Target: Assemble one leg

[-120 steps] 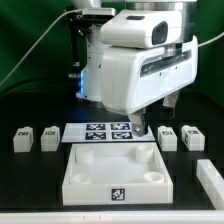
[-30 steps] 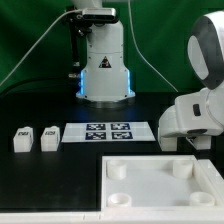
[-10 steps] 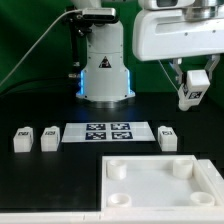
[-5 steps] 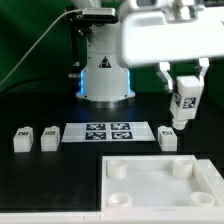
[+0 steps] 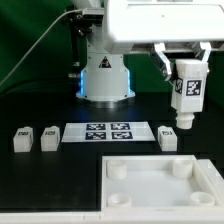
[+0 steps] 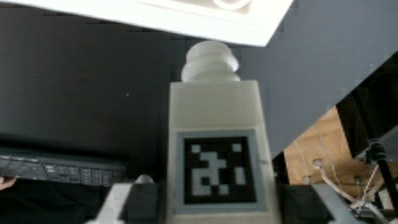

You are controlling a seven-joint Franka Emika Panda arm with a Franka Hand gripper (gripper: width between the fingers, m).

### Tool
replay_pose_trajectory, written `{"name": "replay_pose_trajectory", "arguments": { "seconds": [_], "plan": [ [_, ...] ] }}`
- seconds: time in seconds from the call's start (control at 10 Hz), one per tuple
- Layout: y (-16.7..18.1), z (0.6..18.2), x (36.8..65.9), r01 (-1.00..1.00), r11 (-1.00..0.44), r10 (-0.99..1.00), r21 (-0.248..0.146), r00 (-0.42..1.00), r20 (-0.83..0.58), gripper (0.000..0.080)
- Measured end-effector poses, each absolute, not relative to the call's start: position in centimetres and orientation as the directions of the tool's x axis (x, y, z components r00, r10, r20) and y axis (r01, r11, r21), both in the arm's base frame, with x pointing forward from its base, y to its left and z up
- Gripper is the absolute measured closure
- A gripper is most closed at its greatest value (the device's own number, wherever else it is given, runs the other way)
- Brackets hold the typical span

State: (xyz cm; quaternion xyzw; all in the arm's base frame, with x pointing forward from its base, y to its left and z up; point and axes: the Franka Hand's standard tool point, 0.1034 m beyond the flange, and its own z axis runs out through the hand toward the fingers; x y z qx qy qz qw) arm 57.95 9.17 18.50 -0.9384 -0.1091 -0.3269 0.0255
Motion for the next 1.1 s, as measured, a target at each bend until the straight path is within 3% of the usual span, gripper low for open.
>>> {"name": "replay_pose_trajectory", "arguments": {
  "seconds": [0.4,0.6,0.8,1.1],
  "plan": [
    [9.2,18.3,58.0,0.222,-0.975,0.189,0.022,0.767,0.614,0.0508],
    [8.9,17.2,60.1,0.221,-0.975,0.18,-0.003,0.805,0.566,0.0508],
    [9.7,14.5,60.9,0.22,-0.975,0.165,-0.031,0.809,0.565,0.0508],
    [12.1,11.8,61.2,0.23,-0.972,0.157,-0.056,0.803,0.575,0.0508]
  ]
}}
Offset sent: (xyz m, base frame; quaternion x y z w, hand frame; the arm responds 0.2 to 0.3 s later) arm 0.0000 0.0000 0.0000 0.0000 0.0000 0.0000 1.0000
